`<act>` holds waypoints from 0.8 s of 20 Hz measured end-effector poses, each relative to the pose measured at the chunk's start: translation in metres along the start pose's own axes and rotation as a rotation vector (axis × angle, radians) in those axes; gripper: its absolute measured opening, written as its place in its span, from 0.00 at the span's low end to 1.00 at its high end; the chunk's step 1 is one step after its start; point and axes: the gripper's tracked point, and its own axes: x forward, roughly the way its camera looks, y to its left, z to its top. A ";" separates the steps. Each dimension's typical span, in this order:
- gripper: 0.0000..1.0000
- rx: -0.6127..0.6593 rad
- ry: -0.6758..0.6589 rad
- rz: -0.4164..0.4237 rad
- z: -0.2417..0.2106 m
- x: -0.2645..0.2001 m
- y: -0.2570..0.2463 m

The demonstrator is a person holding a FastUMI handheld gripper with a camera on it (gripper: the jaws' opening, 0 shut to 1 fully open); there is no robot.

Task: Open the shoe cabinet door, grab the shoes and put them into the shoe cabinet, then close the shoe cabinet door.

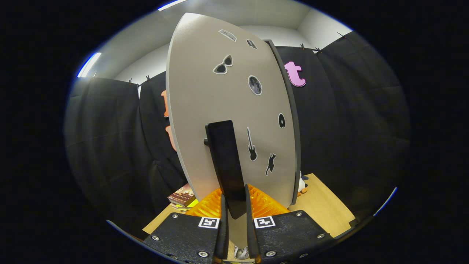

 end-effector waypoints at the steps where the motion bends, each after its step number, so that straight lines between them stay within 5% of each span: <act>1: 0.20 0.004 0.000 -0.010 -0.001 -0.003 -0.003; 9: 0.19 0.088 -0.024 -0.125 0.002 -0.015 -0.037; 16: 0.19 0.134 -0.068 -0.306 0.008 -0.022 -0.078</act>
